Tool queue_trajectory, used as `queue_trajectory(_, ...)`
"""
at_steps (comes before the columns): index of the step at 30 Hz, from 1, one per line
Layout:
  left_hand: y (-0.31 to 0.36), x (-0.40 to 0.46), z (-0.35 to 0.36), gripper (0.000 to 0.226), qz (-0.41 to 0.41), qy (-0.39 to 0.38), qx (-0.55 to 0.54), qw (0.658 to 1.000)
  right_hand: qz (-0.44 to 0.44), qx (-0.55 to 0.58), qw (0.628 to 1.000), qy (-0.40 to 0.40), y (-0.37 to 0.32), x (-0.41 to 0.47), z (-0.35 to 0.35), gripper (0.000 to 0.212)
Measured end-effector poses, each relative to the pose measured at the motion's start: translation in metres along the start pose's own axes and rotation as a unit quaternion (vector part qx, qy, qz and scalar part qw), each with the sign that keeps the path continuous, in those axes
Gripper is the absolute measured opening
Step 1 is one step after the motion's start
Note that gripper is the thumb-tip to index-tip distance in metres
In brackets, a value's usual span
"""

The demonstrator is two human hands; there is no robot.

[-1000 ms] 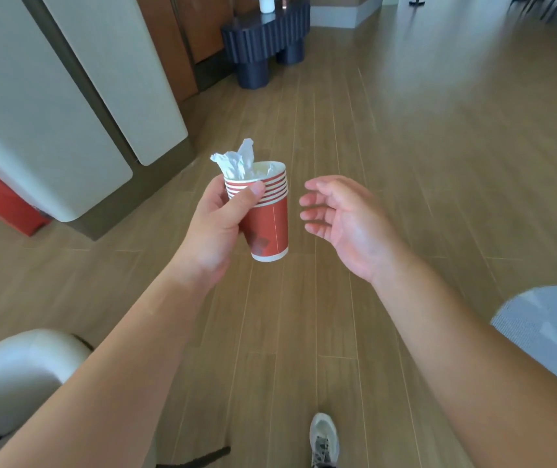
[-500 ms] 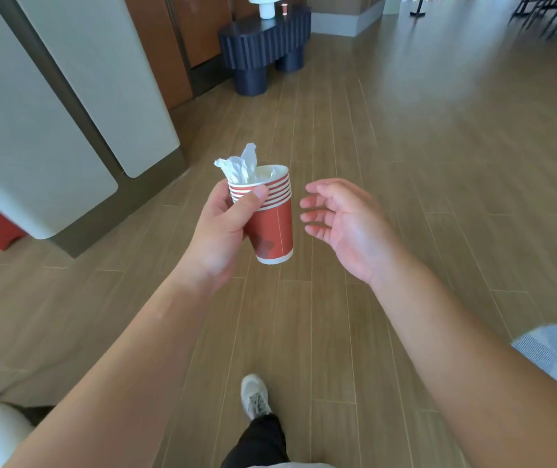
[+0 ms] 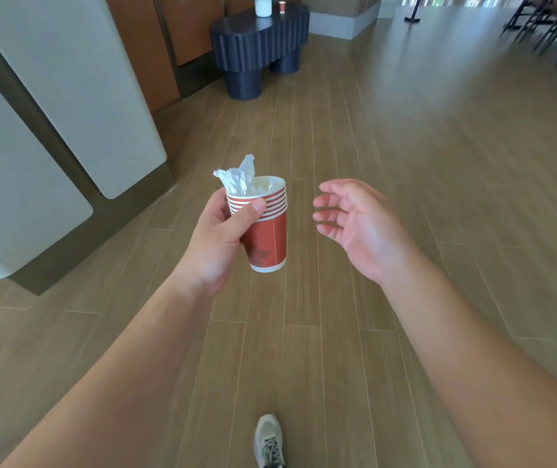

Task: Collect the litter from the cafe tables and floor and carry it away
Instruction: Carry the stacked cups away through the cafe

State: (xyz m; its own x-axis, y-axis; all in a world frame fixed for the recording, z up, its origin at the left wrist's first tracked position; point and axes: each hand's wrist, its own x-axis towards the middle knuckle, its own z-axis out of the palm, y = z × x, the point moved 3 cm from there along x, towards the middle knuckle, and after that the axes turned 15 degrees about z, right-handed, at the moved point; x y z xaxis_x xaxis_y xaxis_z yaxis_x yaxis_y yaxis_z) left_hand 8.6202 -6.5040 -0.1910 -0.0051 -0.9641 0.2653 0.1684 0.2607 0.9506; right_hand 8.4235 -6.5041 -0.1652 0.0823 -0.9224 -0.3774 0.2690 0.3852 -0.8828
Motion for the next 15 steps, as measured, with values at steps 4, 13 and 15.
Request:
queue_trajectory(4,-0.003,0.069,-0.02,0.057,0.007,-0.01,-0.003,1.0,-0.01,0.01,1.0,0.008,-0.025,0.054,0.015,0.02)
queue_trajectory(13,-0.025,0.187,-0.038,0.054,0.018,-0.03,-0.004,0.999,-0.016,0.008,1.0,0.017,-0.072,0.158,0.028,0.03)
queue_trajectory(15,-0.037,0.213,-0.037,0.053,0.013,-0.027,-0.002,1.0,-0.01,0.014,1.0,0.02,-0.078,0.185,0.024,0.03)
